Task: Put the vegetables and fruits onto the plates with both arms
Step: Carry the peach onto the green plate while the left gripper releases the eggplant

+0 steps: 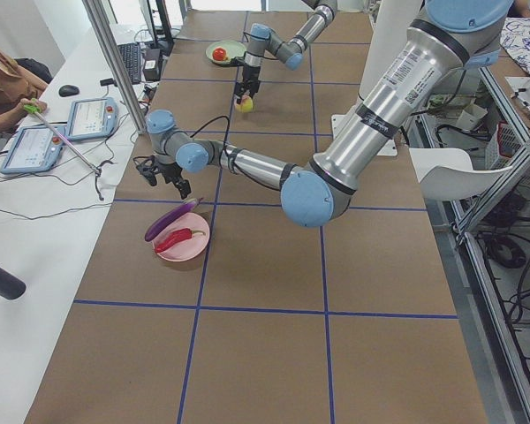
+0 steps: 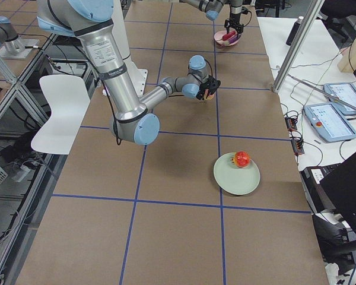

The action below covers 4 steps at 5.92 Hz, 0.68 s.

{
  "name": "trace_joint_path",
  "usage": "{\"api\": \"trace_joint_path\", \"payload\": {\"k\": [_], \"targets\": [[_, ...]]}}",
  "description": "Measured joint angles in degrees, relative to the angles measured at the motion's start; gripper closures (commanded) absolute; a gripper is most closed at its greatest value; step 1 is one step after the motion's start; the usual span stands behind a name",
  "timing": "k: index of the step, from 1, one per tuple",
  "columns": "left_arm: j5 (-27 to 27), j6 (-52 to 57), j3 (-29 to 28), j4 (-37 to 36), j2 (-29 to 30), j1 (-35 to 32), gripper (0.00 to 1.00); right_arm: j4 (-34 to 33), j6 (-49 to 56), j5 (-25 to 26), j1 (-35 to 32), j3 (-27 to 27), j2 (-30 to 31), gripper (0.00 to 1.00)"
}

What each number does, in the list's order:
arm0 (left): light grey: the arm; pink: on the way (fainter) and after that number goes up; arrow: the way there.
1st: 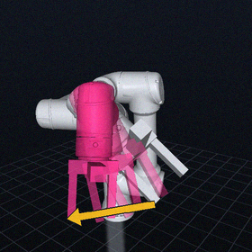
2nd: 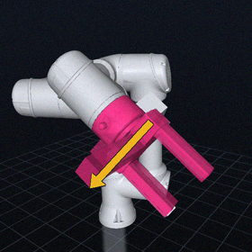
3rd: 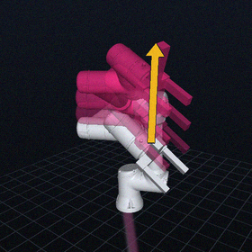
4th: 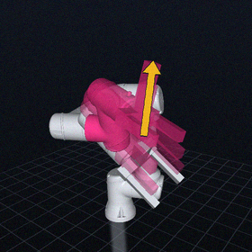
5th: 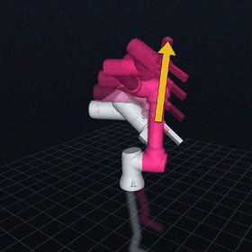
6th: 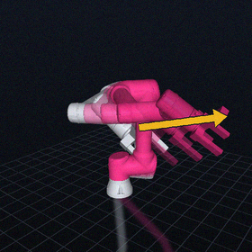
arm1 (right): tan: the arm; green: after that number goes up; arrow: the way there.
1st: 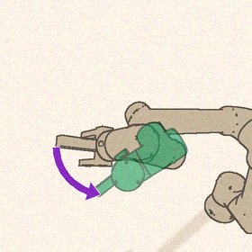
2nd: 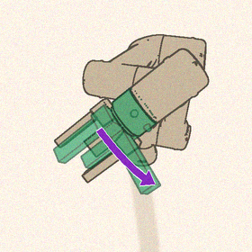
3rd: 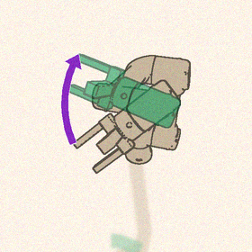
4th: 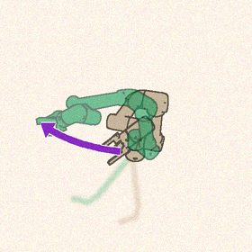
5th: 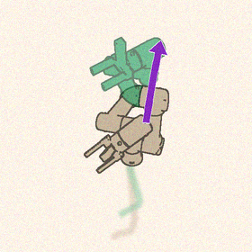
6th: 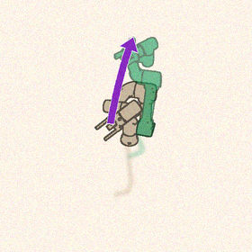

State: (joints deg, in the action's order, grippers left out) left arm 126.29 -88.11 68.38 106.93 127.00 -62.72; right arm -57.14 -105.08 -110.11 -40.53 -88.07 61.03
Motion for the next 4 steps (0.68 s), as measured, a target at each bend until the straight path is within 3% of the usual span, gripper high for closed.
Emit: {"api": "trace_joint_path", "payload": {"k": [2,4], "targets": [[0.1,-1.0,3.0,-1.2,-0.3,0.8,0.0,-4.6,19.9,-6.9,-11.8,0.1,3.7,1.0],[-0.1,-3.3,5.0,-1.3,-0.7,2.3,0.0,-9.7,39.1,-9.8,-21.5,0.4,8.7,1.0]]}}
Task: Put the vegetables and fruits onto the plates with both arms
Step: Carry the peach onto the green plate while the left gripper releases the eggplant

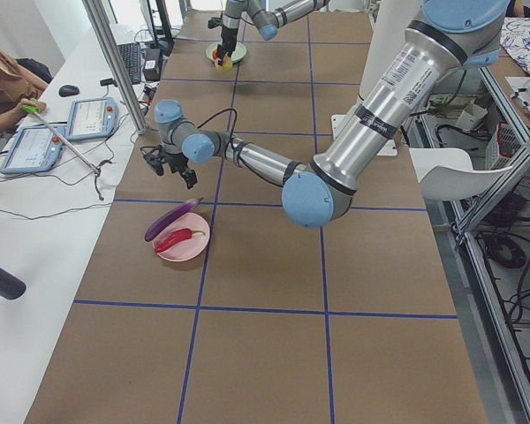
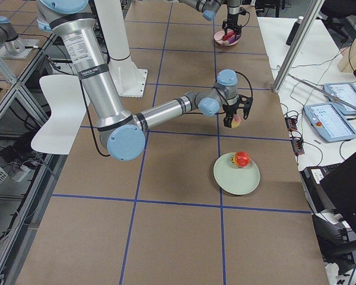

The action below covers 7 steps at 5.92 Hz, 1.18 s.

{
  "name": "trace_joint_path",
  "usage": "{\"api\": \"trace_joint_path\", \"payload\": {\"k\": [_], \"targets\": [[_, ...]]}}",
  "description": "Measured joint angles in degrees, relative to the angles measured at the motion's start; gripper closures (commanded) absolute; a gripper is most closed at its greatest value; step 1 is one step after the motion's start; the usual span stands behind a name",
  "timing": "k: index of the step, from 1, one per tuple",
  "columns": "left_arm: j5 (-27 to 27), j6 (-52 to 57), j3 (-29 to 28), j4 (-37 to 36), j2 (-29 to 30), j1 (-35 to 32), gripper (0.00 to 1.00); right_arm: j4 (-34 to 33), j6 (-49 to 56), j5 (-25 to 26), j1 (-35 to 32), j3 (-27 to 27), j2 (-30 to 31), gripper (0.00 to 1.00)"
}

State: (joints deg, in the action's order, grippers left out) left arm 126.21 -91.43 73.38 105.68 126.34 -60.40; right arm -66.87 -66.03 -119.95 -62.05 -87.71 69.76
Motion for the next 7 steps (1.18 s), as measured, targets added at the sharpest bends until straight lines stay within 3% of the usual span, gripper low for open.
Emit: {"api": "trace_joint_path", "payload": {"k": [1,3,5,6,7], "targets": [[-0.1,-1.0,0.7,0.0,-0.1,0.5,0.0,-2.1,8.7,-1.3,-4.6,1.2,2.0,1.0],[-0.2,-1.8,1.4,0.1,-0.1,1.4,0.0,-3.2,22.3,-1.8,-9.7,9.0,3.9,1.0],[-0.3,-2.4,1.9,0.1,0.0,1.9,0.0,-3.1,25.2,-1.9,-10.1,15.1,3.3,1.0],[-0.4,-2.5,1.9,0.1,0.0,2.1,0.0,-3.1,25.5,-1.9,-9.8,17.7,2.2,0.68],[-0.4,-2.7,1.9,0.1,-0.1,2.3,0.0,-3.1,25.5,-1.9,-9.4,19.5,1.3,0.01]]}}
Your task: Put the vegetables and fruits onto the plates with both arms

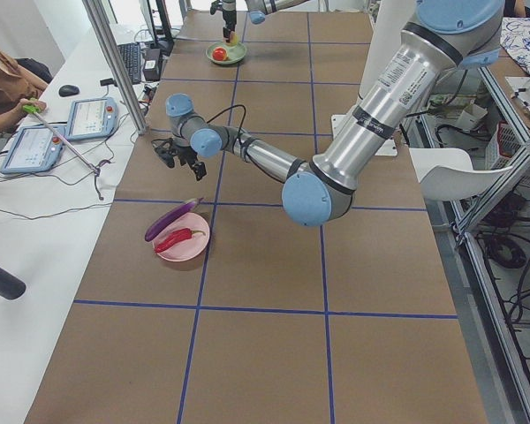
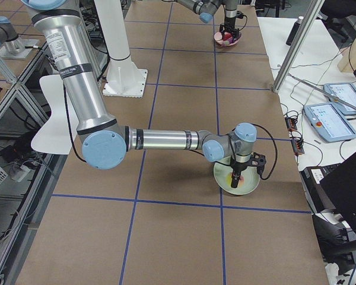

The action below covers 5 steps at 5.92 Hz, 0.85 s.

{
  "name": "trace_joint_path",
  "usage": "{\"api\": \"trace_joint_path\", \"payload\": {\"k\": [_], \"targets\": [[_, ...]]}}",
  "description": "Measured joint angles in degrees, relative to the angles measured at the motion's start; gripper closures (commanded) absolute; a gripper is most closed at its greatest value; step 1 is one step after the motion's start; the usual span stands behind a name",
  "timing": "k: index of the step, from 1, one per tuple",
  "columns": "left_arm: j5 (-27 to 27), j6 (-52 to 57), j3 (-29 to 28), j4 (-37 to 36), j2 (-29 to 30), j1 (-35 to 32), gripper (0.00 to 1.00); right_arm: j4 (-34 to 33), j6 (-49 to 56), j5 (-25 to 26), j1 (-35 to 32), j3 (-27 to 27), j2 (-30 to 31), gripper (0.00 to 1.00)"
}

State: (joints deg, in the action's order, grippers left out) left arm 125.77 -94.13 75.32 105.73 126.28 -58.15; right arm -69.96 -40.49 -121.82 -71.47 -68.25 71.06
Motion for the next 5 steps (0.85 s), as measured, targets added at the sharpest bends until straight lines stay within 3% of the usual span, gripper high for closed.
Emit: {"api": "trace_joint_path", "payload": {"k": [3,5], "targets": [[-0.1,0.4,2.3,0.0,-0.8,0.3,0.0,2.8,-0.1,-0.1,0.1,-0.9,0.0,0.0],[0.0,14.1,10.3,-0.1,-9.1,-0.1,0.0,3.7,0.2,-4.2,-2.8,-9.3,3.7,0.0]]}}
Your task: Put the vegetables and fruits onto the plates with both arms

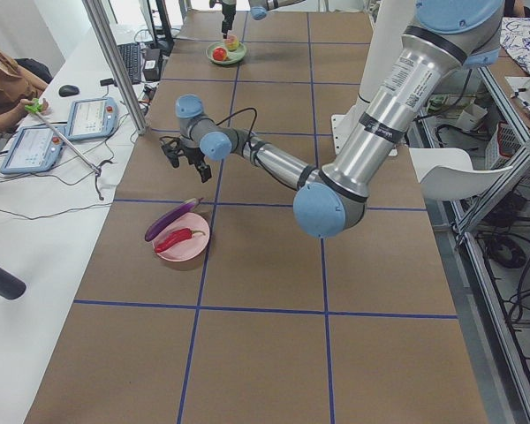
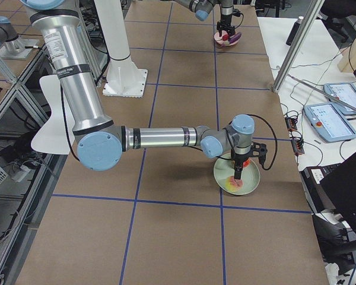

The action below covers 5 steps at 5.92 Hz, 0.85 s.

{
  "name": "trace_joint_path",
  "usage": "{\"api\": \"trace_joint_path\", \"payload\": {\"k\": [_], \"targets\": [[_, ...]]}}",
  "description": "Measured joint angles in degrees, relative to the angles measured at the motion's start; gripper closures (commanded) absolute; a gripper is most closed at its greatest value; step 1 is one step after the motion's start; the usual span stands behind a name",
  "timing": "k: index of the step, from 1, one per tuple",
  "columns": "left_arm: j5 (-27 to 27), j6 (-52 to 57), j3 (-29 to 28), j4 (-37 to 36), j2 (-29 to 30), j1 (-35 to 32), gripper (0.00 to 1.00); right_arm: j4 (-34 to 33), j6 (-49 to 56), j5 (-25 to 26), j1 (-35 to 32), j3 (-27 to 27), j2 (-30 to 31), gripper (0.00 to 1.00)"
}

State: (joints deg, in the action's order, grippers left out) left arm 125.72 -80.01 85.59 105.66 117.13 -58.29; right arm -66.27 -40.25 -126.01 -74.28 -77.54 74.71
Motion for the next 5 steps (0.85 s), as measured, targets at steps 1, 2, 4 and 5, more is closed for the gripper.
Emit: {"api": "trace_joint_path", "payload": {"k": [1,2,4,5], "targets": [[0.2,11.7,5.3,0.1,-7.5,-1.0,0.0,-0.2,0.6,-2.8,-2.3,-2.5,1.4,0.0],[0.4,22.4,8.7,0.3,-13.9,-2.9,0.0,-0.3,3.1,-5.0,-4.3,-3.3,2.7,0.0],[1.4,36.3,11.4,0.8,-22.1,-6.4,0.0,-0.3,13.4,-11.1,-8.6,-3.8,7.0,0.0],[4.2,42.3,12.2,0.8,-25.7,-9.0,0.0,-0.4,18.4,-13.2,-9.8,-3.9,9.2,0.0]]}}
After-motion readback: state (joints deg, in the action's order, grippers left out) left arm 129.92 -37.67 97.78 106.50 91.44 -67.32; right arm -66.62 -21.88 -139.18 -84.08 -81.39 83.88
